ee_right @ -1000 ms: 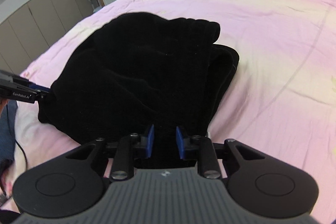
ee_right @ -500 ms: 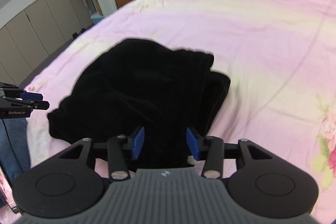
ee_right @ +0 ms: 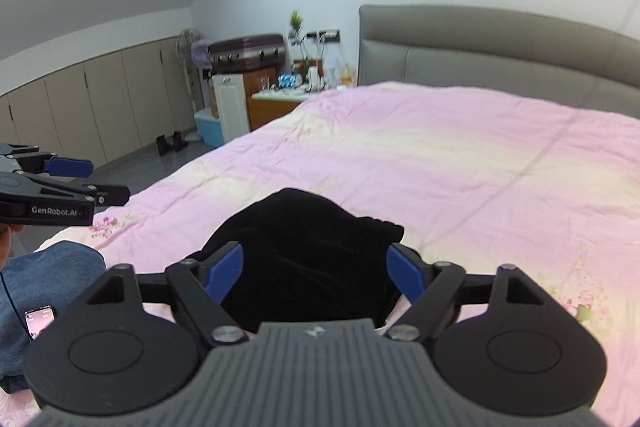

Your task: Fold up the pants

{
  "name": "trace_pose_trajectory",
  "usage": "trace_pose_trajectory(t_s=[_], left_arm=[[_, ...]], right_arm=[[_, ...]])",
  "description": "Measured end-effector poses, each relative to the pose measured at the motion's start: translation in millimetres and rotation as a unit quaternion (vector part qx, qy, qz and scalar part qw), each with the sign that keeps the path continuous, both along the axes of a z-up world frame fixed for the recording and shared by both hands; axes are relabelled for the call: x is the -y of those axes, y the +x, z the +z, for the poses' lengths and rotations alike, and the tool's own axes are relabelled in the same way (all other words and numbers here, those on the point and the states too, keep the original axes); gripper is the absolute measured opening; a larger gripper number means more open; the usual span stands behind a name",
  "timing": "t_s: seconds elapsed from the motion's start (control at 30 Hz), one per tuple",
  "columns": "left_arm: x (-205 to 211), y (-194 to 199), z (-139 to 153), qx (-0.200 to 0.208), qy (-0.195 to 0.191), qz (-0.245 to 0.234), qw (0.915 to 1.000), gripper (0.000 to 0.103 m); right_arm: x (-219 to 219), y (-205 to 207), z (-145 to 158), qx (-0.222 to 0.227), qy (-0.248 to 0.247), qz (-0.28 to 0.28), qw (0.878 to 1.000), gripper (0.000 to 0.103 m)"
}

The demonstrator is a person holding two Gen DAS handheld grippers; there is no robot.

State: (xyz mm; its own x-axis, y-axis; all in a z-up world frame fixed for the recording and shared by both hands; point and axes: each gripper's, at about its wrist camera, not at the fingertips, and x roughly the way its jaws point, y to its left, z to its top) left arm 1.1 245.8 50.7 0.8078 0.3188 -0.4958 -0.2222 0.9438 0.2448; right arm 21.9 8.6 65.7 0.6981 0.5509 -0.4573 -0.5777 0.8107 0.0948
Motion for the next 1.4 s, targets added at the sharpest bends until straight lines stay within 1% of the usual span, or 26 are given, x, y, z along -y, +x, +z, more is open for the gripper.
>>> trace_pose_trajectory(t_s=[0.07,0.13,0.17,0.23,0.33,0.37,0.43,0.53,0.67,0.8,0.9,1.0,1.2,1.4], left_arm=[[13,-13,2,0.016,0.004,0.005,0.9999,0.086],[22,-22,0,0.031,0.004,0.013,0.9994,0.087],[27,-29,-3,0.037,0.0,0.022,0.9991,0.09],[33,-39,-8,0.042,-0.012,0.033,0.9985,0.093],[37,-45,-22,0.037,-0.033,0.042,0.9979,0.096],[38,-47,-28,0.03,-0.034,0.046,0.9979,0.096],[41,-46,-39,0.012,-0.027,0.053,0.9982,0.096],[41,-40,-54,-0.01,-0.024,0.063,0.9977,0.096],[39,-35,-70,-0.034,-0.05,0.066,0.996,0.096],[38,-30,-84,-0.056,-0.059,0.069,0.9943,0.096],[36,-27,-92,-0.069,-0.073,0.068,0.9927,0.096],[36,-19,-101,-0.081,-0.078,0.07,0.9913,0.096],[36,-15,-110,-0.097,-0.095,0.07,0.9882,0.096],[39,-16,-109,-0.103,-0.1,0.069,0.9871,0.096]], right_arm=[[7,-18,2,0.012,0.007,-0.008,1.0,0.08],[12,-35,1,0.016,0.012,-0.018,1.0,0.083],[14,-42,-2,0.017,0.015,-0.021,1.0,0.084],[15,-51,-8,0.019,0.014,-0.024,0.999,0.089],[13,-68,-16,0.037,0.002,-0.03,0.999,0.091],[12,-72,-20,0.043,-0.001,-0.032,0.999,0.091],[9,-74,-30,0.046,-0.007,-0.036,0.998,0.095],[6,-69,-46,0.029,-0.013,-0.039,0.999,0.095],[2,-61,-67,0.014,-0.023,-0.047,0.999,0.095],[-6,-50,-83,0.009,-0.044,-0.054,0.998,0.095],[-7,-40,-94,-0.007,-0.049,-0.057,0.997,0.095],[-9,-28,-103,-0.025,-0.051,-0.059,0.997,0.095],[-12,-19,-115,-0.04,-0.061,-0.055,0.996,0.095],[-9,-20,-119,-0.051,-0.061,-0.054,0.995,0.095]])
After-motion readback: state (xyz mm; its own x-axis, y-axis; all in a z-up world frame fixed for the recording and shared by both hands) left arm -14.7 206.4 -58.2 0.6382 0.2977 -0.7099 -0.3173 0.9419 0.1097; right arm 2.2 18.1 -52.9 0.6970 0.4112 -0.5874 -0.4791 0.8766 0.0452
